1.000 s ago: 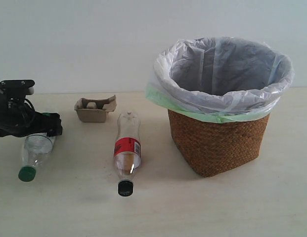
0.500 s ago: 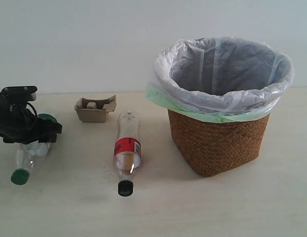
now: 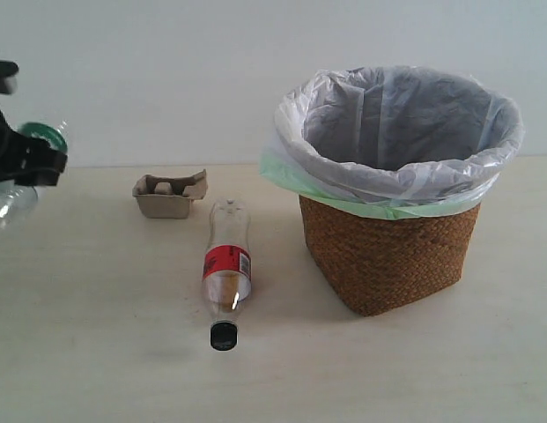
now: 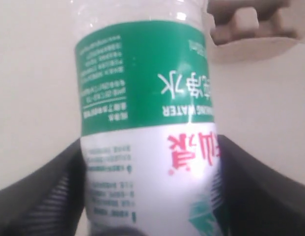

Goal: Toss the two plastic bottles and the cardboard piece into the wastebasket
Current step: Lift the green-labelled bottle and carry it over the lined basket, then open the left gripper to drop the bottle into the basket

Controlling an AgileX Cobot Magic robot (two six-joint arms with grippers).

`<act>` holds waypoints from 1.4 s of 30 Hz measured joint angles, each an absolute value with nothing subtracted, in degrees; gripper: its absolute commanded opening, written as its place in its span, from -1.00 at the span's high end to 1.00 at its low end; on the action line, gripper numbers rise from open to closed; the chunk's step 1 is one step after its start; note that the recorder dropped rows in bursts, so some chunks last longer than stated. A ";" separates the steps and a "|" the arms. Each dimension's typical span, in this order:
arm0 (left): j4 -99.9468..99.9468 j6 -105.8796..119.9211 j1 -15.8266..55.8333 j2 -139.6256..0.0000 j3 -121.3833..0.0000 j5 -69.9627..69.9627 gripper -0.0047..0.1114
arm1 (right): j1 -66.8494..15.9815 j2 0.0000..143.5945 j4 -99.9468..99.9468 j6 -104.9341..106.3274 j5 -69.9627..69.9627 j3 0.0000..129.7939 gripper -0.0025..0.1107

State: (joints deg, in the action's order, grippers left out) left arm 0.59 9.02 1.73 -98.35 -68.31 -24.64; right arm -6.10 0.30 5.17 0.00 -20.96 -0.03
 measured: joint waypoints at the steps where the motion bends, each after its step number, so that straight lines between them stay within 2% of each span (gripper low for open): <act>1: -2.55 6.60 1.63 -96.47 -68.31 -25.20 0.85 | -6.10 0.30 5.17 0.00 -20.96 -0.03 0.96; 13: -43.56 -19.70 0.64 -81.50 -68.31 -36.75 0.85 | -6.10 0.30 5.17 0.00 -20.96 -0.03 0.96; 23: -41.84 -21.72 0.64 -80.95 -68.31 -39.24 0.85 | -6.10 0.30 5.17 0.00 -20.96 -0.03 0.96; 27: -29.36 -18.39 0.64 -85.03 -68.31 -38.27 0.85 | -6.10 0.30 5.17 0.00 -20.96 -0.03 0.96; 31: 13.56 11.55 3.32 -91.56 -68.57 -34.82 0.85 | -6.10 0.30 5.17 0.00 -20.96 -0.03 0.96; 32: 31.97 25.00 6.32 -94.15 -70.65 -36.27 0.85 | -6.10 0.30 5.17 0.00 -20.96 -0.03 0.96; 33: 41.74 32.13 8.13 -95.23 -72.46 -38.02 0.79 | -6.10 0.30 5.17 0.00 -20.96 -0.03 0.96; 34: 58.73 43.83 11.93 -97.14 -77.72 -42.16 0.50 | -6.10 0.30 5.17 0.00 -20.96 -0.03 0.96; 35: 70.76 51.20 16.37 -98.93 -83.24 -45.86 0.14 | -6.10 0.30 5.17 0.00 -20.96 -0.03 0.96; 36: 74.50 53.47 18.85 -100.26 -87.89 -46.18 -0.16 | -6.10 0.30 5.17 0.00 -20.96 -0.03 0.96; 38: 74.65 53.06 23.32 -102.20 -94.58 -44.91 -0.95 | -6.10 0.30 5.17 0.00 -20.96 -0.03 0.96; 42: 53.97 37.61 30.67 -108.44 -106.34 -36.51 -0.68 | -6.10 0.30 5.17 0.00 -20.96 -0.03 0.96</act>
